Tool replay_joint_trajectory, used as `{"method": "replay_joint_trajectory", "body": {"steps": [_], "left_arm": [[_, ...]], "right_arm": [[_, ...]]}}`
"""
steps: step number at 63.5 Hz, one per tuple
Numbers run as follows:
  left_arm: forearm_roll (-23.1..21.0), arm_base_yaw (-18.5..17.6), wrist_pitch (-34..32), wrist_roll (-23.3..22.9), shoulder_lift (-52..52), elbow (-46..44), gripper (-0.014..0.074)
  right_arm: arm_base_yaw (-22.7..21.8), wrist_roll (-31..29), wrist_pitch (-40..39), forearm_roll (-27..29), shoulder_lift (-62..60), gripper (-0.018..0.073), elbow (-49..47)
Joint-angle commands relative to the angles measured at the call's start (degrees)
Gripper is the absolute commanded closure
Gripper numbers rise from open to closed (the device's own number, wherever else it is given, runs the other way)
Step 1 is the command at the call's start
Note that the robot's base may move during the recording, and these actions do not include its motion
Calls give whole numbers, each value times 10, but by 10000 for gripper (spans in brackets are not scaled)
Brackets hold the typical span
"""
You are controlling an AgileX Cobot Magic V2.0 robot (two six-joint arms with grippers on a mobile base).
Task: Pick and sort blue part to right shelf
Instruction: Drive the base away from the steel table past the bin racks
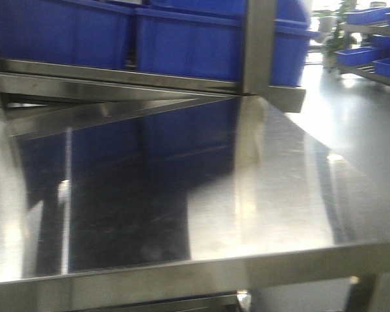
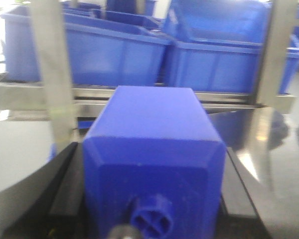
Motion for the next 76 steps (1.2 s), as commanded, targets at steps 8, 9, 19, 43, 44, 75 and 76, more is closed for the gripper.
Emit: {"method": "replay_joint_trajectory", "body": {"steps": [8,9,19,43,44,75,76], "left_arm": [[-5,1,-51,-1,4,-17,244],[-5,1,-51,-1,4,-17,244],[-5,1,-51,-1,4,-17,244],[-5,1,-51,-1,4,-17,244],[-5,1,-51,-1,4,-17,244],[-5,1,-51,-1,4,-17,244],[-5,1,-51,-1,4,-17,244]], "right_arm": [[-4,-6,-50,-3,3,169,-17],[-4,-6,-50,-3,3,169,-17],[-4,-6,-50,-3,3,169,-17],[-4,-6,-50,-3,3,169,-17],[-4,-6,-50,-3,3,169,-17],[-4,-6,-50,-3,3,169,-17],[-4,-6,-50,-3,3,169,-17]]}}
